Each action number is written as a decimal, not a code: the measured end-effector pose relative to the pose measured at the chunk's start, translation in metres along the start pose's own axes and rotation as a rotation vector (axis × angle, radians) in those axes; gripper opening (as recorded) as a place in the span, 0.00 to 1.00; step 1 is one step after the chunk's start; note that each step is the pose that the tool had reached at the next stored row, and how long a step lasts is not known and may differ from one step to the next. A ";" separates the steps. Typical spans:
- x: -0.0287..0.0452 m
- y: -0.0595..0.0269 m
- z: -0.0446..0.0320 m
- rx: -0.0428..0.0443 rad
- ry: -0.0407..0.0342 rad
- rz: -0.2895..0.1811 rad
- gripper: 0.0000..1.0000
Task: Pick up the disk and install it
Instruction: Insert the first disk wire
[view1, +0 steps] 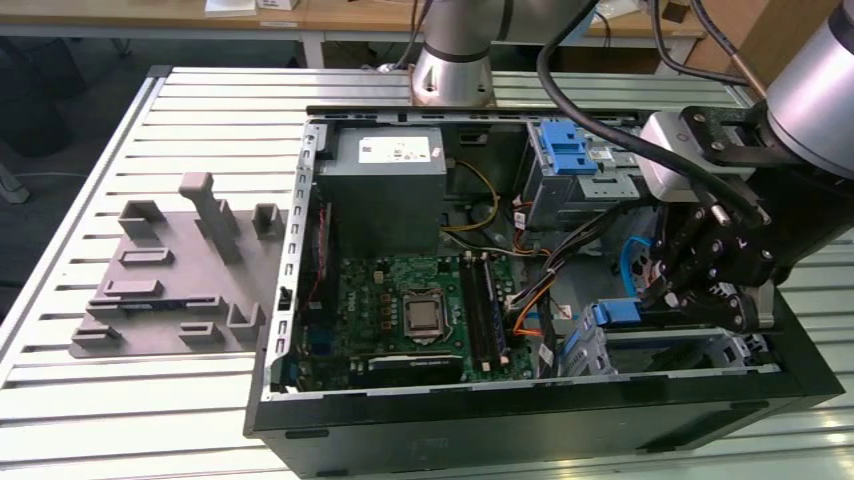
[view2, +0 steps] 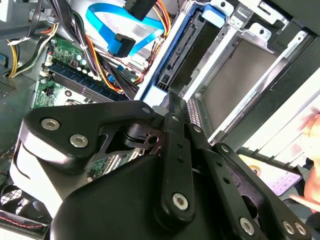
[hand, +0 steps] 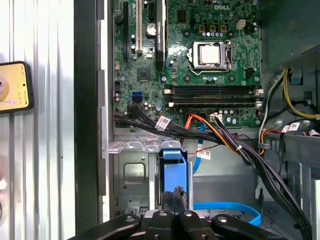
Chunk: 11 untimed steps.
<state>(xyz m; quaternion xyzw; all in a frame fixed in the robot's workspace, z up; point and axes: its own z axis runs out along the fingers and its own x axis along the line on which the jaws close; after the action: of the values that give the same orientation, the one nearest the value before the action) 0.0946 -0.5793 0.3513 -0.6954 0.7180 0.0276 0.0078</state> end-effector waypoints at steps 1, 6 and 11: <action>-0.0002 0.0000 0.0000 0.0000 0.0001 0.000 0.11; -0.0002 -0.0001 0.0000 0.0000 0.0001 0.000 0.11; -0.0005 -0.0010 -0.0003 0.0000 0.0001 0.000 0.11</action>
<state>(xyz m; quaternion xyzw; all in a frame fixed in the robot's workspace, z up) 0.0957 -0.5788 0.3515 -0.6955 0.7180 0.0276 0.0078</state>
